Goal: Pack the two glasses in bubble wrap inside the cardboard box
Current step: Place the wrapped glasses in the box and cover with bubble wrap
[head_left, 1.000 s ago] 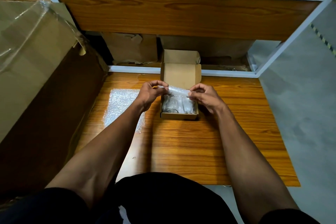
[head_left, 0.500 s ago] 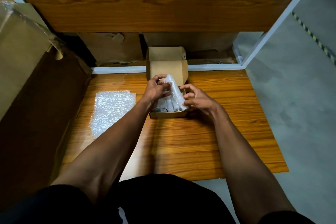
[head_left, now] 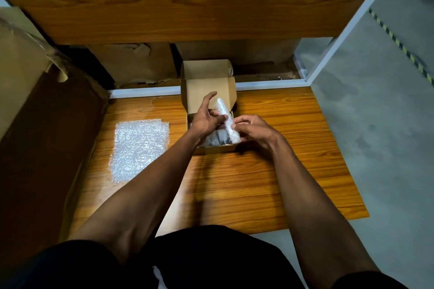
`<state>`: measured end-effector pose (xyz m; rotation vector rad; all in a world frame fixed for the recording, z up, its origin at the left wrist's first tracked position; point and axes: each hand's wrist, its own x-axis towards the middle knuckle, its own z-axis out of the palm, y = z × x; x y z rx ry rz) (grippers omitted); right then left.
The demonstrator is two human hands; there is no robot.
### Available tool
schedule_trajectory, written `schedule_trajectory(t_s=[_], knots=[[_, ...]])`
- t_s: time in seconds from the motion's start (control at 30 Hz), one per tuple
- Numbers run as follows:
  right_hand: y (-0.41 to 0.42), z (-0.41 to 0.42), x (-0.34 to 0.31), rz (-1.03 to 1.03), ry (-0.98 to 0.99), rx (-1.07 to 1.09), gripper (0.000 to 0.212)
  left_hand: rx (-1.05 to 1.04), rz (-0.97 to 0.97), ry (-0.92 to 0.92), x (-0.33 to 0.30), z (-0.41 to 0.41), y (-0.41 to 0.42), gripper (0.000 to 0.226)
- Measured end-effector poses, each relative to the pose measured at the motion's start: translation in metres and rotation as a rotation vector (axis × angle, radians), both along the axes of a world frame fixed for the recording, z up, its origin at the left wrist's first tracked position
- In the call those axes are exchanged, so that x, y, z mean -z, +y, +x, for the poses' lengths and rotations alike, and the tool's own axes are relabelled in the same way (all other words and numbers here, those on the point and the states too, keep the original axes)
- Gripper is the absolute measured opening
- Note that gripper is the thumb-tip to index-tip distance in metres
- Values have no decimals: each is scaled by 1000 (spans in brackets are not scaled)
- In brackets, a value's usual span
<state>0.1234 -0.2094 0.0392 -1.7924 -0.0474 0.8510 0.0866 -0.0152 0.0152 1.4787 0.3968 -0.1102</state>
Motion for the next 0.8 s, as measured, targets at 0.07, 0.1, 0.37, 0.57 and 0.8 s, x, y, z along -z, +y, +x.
schedule_trajectory(t_s=[0.07, 0.1, 0.37, 0.57, 0.8], knots=[[2, 3, 4, 14, 14, 21, 22, 37, 56, -63, 0, -1, 1, 68], [3, 5, 5, 25, 26, 30, 22, 48, 76, -83, 0, -1, 1, 55], [2, 9, 4, 113, 136, 56, 31, 203, 504, -189, 6, -2, 13, 53], [1, 7, 4, 72, 94, 41, 31, 188, 796, -222, 9, 2, 10, 34], [6, 6, 12, -123, -87, 65, 35, 331, 1115, -229, -2, 12, 7, 29]])
